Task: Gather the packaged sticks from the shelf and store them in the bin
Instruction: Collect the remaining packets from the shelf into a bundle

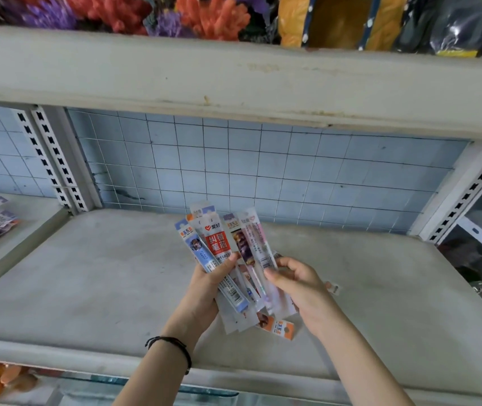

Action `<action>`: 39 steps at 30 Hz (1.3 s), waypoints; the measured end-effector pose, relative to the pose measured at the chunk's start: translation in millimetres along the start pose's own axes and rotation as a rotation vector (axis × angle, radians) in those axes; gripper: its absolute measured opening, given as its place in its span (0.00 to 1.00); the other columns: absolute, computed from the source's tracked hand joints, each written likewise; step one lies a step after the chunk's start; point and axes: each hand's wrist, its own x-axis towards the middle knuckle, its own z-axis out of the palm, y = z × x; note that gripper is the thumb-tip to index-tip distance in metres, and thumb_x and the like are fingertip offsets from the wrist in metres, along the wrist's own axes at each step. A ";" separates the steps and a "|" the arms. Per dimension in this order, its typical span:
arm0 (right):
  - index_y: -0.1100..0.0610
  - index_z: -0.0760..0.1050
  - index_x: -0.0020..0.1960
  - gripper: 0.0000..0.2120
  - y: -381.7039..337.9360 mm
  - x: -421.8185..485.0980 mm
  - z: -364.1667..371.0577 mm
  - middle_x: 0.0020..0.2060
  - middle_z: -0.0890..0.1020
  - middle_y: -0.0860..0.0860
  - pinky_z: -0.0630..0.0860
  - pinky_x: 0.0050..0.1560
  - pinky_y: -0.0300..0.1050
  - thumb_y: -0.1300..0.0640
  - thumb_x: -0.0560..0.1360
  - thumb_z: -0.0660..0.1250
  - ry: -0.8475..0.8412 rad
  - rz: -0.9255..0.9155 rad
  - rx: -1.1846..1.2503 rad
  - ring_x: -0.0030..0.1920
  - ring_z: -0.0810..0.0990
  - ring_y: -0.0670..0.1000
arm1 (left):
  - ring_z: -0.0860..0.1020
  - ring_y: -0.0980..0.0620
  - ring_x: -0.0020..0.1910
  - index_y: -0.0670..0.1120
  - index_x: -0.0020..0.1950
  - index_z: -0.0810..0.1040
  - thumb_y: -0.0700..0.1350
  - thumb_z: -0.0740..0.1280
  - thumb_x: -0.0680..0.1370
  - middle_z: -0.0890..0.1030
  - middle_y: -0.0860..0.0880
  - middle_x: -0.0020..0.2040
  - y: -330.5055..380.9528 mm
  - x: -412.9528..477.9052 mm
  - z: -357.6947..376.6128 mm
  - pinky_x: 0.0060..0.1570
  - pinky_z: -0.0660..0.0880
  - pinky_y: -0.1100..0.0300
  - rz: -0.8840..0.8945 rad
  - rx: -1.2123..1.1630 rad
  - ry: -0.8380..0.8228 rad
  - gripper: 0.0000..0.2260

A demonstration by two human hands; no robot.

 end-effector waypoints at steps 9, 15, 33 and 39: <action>0.59 0.79 0.46 0.06 7.6 -1.7 15.3 0.40 0.86 0.52 0.79 0.47 0.45 0.62 0.70 0.73 -0.013 -0.015 -0.103 0.42 0.84 0.51 | 0.84 0.44 0.46 0.39 0.58 0.77 0.41 0.68 0.74 0.85 0.42 0.49 -0.8 0.9 1.7 0.41 0.80 0.55 0.017 0.003 0.001 0.14; 0.61 0.80 0.44 0.07 9.2 -6.3 24.5 0.36 0.84 0.50 0.76 0.39 0.37 0.60 0.68 0.75 -0.093 -0.075 -0.156 0.37 0.81 0.45 | 0.84 0.45 0.45 0.39 0.55 0.77 0.40 0.73 0.70 0.85 0.42 0.47 -0.8 1.0 1.3 0.41 0.80 0.54 -0.015 0.054 0.025 0.15; 0.48 0.82 0.45 0.07 15.3 25.4 -54.3 0.43 0.82 0.46 0.72 0.48 0.46 0.49 0.73 0.66 0.422 -0.140 -1.268 0.51 0.79 0.54 | 0.77 0.48 0.30 0.43 0.40 0.74 0.42 0.66 0.74 0.76 0.45 0.32 3.3 3.5 -17.9 0.35 0.77 0.55 0.002 -0.113 -0.020 0.05; 0.47 0.78 0.34 0.06 4.3 26.7 -52.2 0.32 0.81 0.42 0.77 0.45 0.45 0.55 0.65 0.75 0.225 0.025 -0.913 0.39 0.81 0.48 | 0.77 0.48 0.31 0.43 0.40 0.74 0.42 0.65 0.75 0.76 0.45 0.33 22.6 2.8 -33.3 0.35 0.78 0.55 0.004 -0.075 -0.023 0.05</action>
